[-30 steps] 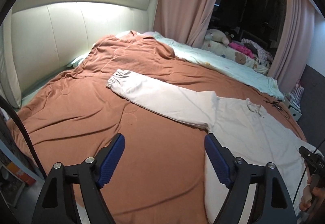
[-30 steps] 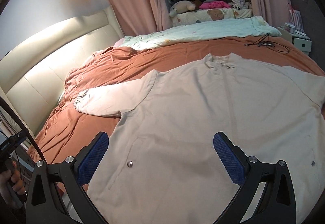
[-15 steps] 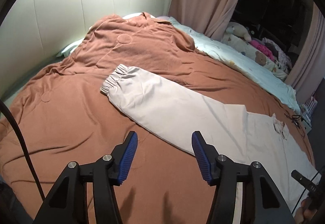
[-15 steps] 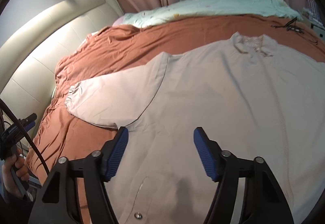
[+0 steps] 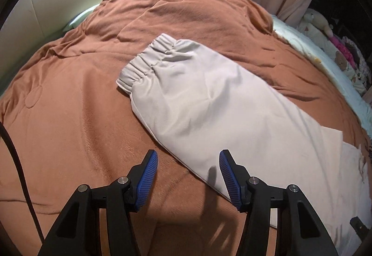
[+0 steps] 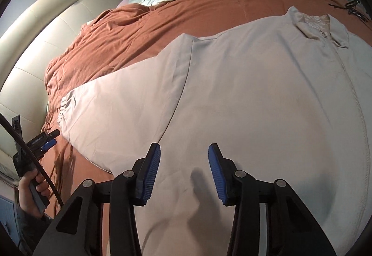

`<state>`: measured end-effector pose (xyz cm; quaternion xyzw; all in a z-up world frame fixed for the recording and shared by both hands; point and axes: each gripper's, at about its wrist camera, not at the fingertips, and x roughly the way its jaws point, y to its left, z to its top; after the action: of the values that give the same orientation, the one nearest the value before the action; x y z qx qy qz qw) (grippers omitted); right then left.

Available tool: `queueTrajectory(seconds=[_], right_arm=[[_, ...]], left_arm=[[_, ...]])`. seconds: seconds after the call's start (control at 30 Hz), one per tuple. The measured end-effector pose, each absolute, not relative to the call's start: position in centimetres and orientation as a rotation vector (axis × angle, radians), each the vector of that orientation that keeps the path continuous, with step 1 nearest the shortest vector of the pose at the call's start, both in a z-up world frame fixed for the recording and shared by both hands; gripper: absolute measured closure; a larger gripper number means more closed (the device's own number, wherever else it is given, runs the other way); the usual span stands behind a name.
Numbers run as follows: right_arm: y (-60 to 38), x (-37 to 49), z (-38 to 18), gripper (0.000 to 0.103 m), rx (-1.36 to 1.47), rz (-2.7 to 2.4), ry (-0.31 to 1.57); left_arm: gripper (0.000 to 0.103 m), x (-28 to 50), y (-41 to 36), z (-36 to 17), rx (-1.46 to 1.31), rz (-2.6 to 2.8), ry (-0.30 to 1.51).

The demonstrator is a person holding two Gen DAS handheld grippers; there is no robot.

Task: Fold large clothes
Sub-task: 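Move the left tool down to the cuff of the nearest jacket sleeve, then grasp the sleeve with the left tool and lift it across the jacket body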

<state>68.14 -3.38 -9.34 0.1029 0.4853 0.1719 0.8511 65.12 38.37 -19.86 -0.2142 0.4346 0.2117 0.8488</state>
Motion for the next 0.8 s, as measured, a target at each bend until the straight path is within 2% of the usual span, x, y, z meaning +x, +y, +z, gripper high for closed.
queueTrajectory(seconds=[0.13,0.17,0.2,0.3,0.53,0.8], right_arm=[[-1.6,70.2,-11.0,0.070,0.212,0.383,1.070],[-0.9,70.6,-11.4,0.072,0.211,0.391,1.081],[-0.6,70.8,-11.8,0.073,0.216,0.407,1.101],[0.0,71.1,-13.0,0.086,0.264,0.481,1.157],[1.6,72.1,-15.2,0.088,0.285,0.593,1.202],[-3.4,72.0,-11.7,0.085,0.355,0.543,1.113]], left_arm=[[0.046,66.8,39.9,-22.9,-0.503,0.456,0.960],[0.059,67.0,39.9,-22.7,-0.488,0.464,0.945],[0.084,67.2,40.0,-22.4,-0.468,0.473,0.941],[0.098,67.1,40.2,-20.8,-0.485,0.456,0.915],[0.101,66.2,37.0,-11.7,-0.422,0.355,0.778],[0.101,66.3,29.9,-1.4,-0.336,0.239,0.688]])
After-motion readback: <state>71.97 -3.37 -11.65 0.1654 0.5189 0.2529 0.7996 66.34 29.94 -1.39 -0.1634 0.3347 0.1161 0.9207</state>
